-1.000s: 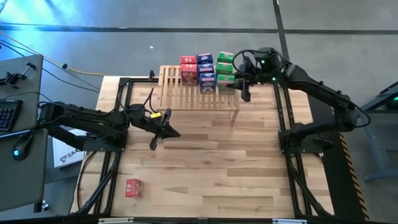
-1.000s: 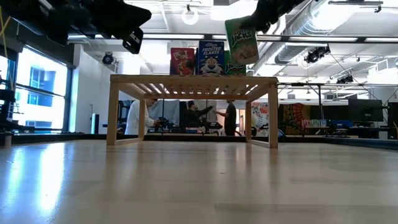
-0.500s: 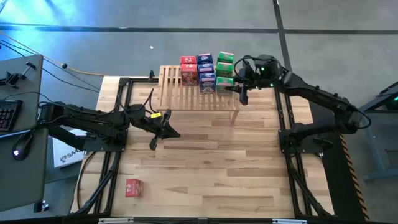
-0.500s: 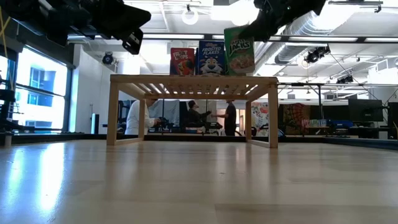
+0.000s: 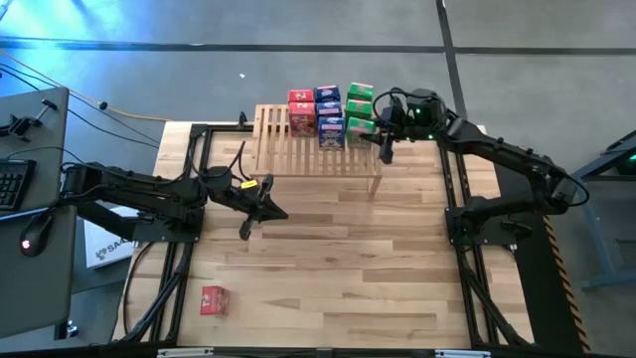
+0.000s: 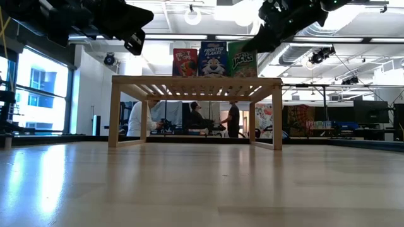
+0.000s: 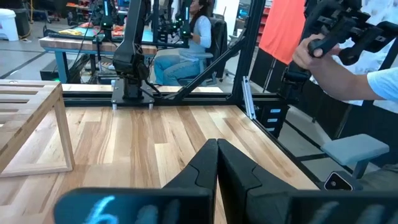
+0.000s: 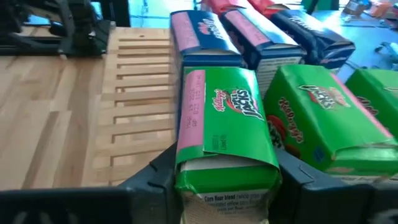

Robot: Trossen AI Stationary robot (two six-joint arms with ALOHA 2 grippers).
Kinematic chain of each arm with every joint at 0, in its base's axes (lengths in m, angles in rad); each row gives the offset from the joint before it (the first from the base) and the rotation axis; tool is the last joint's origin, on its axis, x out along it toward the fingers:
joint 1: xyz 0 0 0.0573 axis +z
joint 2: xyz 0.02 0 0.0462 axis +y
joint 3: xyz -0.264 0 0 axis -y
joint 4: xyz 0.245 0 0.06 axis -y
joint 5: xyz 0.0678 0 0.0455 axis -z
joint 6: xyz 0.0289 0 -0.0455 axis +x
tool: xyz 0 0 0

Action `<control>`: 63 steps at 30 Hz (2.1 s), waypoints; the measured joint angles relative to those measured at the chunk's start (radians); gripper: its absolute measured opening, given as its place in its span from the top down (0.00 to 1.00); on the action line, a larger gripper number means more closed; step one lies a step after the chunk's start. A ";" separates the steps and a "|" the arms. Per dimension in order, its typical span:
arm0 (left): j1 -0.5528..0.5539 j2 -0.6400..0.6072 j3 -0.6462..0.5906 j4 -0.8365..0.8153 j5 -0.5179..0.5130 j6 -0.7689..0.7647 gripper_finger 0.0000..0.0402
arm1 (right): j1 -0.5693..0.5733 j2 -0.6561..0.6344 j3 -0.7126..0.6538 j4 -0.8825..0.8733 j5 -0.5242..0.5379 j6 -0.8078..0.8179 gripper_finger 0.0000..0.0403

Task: Stack cereal on shelf
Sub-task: Put the green cereal box aligned with the other green cereal box on the shelf, then put the red cereal box aligned with the other red cereal boxes on the shelf

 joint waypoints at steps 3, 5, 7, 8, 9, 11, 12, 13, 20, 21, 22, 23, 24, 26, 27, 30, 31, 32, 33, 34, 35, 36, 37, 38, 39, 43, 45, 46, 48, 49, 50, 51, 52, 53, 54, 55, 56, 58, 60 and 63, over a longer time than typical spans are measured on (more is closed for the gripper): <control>0.000 0.000 0.000 0.001 -0.002 -0.003 1.00 | 0.001 0.000 0.000 0.013 0.040 0.025 0.59; 0.000 0.000 0.000 0.002 -0.002 -0.003 1.00 | 0.000 0.000 0.000 0.019 0.046 0.027 0.53; 0.000 0.000 0.000 0.002 -0.002 -0.003 1.00 | 0.000 0.000 0.000 0.020 0.061 0.026 0.48; 0.000 0.000 0.000 0.002 -0.002 -0.003 1.00 | 0.000 0.000 0.000 0.024 0.066 0.026 0.46; 0.000 0.000 0.000 0.002 -0.002 -0.004 1.00 | 0.000 -0.001 0.000 0.027 0.066 0.025 0.44; 0.000 0.000 0.000 0.002 -0.002 -0.004 1.00 | 0.001 -0.008 0.000 0.031 0.066 0.021 0.42; 0.000 0.000 0.000 0.002 -0.002 -0.004 1.00 | 0.001 -0.014 0.000 0.035 0.066 0.021 0.41; 0.000 0.000 0.000 0.002 -0.002 -0.004 1.00 | 0.001 -0.023 0.000 0.037 0.066 0.022 0.41; 0.000 0.000 0.000 0.001 -0.002 -0.004 1.00 | 0.042 -0.187 0.001 -0.022 0.117 0.020 0.41; 0.000 0.000 0.000 0.001 -0.002 -0.004 1.00 | 0.053 -0.214 0.002 -0.053 0.157 0.019 0.42; 0.000 0.000 0.000 0.001 -0.002 -0.004 1.00 | 0.062 -0.237 0.002 -0.092 0.199 0.021 0.44; 0.000 0.000 0.000 0.001 -0.002 -0.004 1.00 | 0.068 -0.252 0.002 -0.133 0.233 0.028 0.46; 0.000 0.000 0.000 0.001 -0.005 -0.004 1.00 | 0.073 -0.260 0.002 -0.174 0.261 0.047 0.49; 0.000 0.000 0.000 0.001 -0.040 -0.019 1.00 | 0.074 -0.253 0.002 -0.227 0.276 0.091 0.57; 0.000 0.000 0.000 0.000 -0.063 -0.028 1.00 | 0.074 -0.240 0.002 -0.246 0.284 0.107 0.61; 0.001 0.000 0.000 -0.006 -0.076 -0.031 1.00 | 0.076 -0.180 0.001 -0.253 0.332 0.135 0.76; 0.001 0.000 0.000 -0.006 -0.076 -0.031 1.00 | 0.076 -0.157 0.001 -0.249 0.355 0.140 0.81; 0.001 0.000 0.000 -0.006 -0.076 -0.031 1.00 | 0.076 -0.133 0.001 -0.235 0.385 0.144 0.86; 0.000 0.000 0.000 -0.007 -0.075 -0.031 1.00 | 0.075 -0.110 0.001 -0.220 0.412 0.153 0.91; 0.000 0.000 0.000 -0.006 -0.075 -0.031 1.00 | 0.075 -0.090 0.001 -0.209 0.433 0.158 0.95; 0.000 0.000 0.000 -0.007 -0.075 -0.031 1.00 | 0.075 -0.074 0.001 -0.201 0.440 0.159 0.97; 0.000 0.000 0.000 -0.008 -0.075 -0.031 1.00 | 0.074 -0.058 0.001 -0.188 0.440 0.159 0.98; 0.000 0.000 0.000 -0.008 -0.075 -0.031 1.00 | 0.074 -0.044 0.001 -0.176 0.440 0.160 0.98; 0.000 0.000 0.000 -0.008 -0.075 -0.031 1.00 | 0.075 -0.032 0.000 -0.166 0.440 0.162 0.97; 0.000 0.000 0.000 -0.008 -0.075 -0.031 1.00 | 0.075 -0.023 0.000 -0.154 0.439 0.167 0.95; 0.000 0.000 0.000 -0.011 -0.075 -0.030 1.00 | 0.075 0.001 0.000 -0.120 0.439 0.179 0.93; 0.000 0.000 0.000 -0.012 -0.075 -0.030 1.00 | 0.075 0.007 0.000 -0.106 0.439 0.178 0.94; 0.000 0.000 0.000 -0.012 -0.075 -0.030 1.00 | 0.075 0.010 0.000 -0.098 0.439 0.178 0.94; 0.000 0.000 0.000 -0.014 -0.075 -0.030 1.00 | 0.075 0.013 0.000 -0.088 0.439 0.176 0.95; 0.000 0.000 0.000 -0.014 -0.075 -0.030 1.00 | 0.075 0.013 0.000 -0.087 0.439 0.174 0.95; 0.000 0.000 0.000 -0.014 -0.075 -0.030 1.00 | 0.075 0.013 0.000 -0.082 0.440 0.168 0.95; 0.000 0.000 0.000 -0.014 -0.075 -0.030 1.00 | 0.075 0.013 0.000 -0.078 0.440 0.162 0.95; 0.000 0.000 0.000 -0.015 -0.075 -0.030 1.00 | 0.075 0.012 0.000 -0.079 0.440 0.157 0.95; 0.000 0.000 0.000 -0.016 -0.077 -0.030 1.00 | 0.075 0.010 0.000 -0.080 0.440 0.152 0.95; 0.000 0.000 0.000 -0.021 -0.085 -0.031 1.00 | 0.077 0.003 0.000 -0.086 0.440 0.144 0.95; 0.000 0.000 0.000 -0.030 -0.100 -0.031 1.00 | 0.082 -0.008 0.000 -0.099 0.441 0.134 0.96; 0.000 0.000 0.000 -0.041 -0.111 -0.029 1.00 | 0.090 -0.022 0.000 -0.114 0.450 0.132 0.96; 0.001 0.000 0.000 -0.053 -0.121 -0.022 1.00 | 0.111 -0.062 0.000 -0.151 0.481 0.128 0.99; 0.001 0.000 0.000 -0.059 -0.123 -0.002 1.00 | 0.142 -0.103 -0.003 -0.182 0.494 0.120 1.00; -0.007 0.000 0.000 -0.058 -0.128 0.013 1.00 | 0.197 -0.173 -0.103 -0.064 0.494 0.122 1.00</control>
